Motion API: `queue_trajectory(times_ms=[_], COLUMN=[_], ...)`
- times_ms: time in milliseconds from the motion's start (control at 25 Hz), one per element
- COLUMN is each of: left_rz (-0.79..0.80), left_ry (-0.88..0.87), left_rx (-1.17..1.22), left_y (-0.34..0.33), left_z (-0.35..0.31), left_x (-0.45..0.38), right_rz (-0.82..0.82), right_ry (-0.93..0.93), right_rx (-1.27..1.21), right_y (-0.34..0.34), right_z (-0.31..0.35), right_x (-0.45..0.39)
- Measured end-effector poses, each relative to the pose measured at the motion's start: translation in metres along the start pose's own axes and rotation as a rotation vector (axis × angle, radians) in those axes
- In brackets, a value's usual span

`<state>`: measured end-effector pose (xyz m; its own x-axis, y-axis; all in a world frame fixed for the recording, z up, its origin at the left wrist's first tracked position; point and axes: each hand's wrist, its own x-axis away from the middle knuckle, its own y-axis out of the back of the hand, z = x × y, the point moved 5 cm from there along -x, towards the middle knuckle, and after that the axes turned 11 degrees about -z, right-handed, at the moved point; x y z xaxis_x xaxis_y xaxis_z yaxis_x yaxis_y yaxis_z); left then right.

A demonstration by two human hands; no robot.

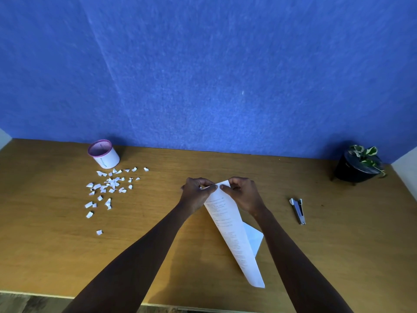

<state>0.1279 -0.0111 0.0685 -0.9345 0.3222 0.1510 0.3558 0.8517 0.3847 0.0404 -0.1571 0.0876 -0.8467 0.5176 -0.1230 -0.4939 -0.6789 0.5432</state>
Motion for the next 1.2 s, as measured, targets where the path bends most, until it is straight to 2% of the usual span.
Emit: queue_trajectory(times_ms=[400, 600, 720, 800, 840, 1000, 1200], left_rz=[0.001, -0.115, 0.040, 0.144, 0.144, -0.043, -0.039], left_ry=[-0.044, -0.161, -0.122, -0.149, -0.159, -0.213, -0.118], left_rx=[0.002, 0.004, 0.184, 0.150, 0.121, 0.088, 0.253], left_y=[0.004, 0.012, 0.005, -0.006, -0.009, -0.006, 0.003], left_z=[-0.002, -0.012, -0.027, -0.027, -0.024, -0.017, -0.010], left_x=[0.006, 0.006, 0.012, 0.016, 0.017, 0.016, 0.011], right_rz=[0.013, -0.103, -0.241, -0.295, -0.311, -0.359, -0.332], right_ry=[0.005, -0.094, -0.228, -0.276, -0.285, -0.243, -0.080], right_rx=[0.035, -0.002, -0.075, -0.106, -0.123, -0.234, -0.329], right_y=[0.005, 0.020, 0.030, 0.035, 0.036, 0.039, 0.039], right_z=[0.008, 0.022, 0.035, 0.048, 0.055, 0.081, 0.098], right_x=[0.005, -0.001, -0.006, -0.008, -0.008, -0.005, -0.001])
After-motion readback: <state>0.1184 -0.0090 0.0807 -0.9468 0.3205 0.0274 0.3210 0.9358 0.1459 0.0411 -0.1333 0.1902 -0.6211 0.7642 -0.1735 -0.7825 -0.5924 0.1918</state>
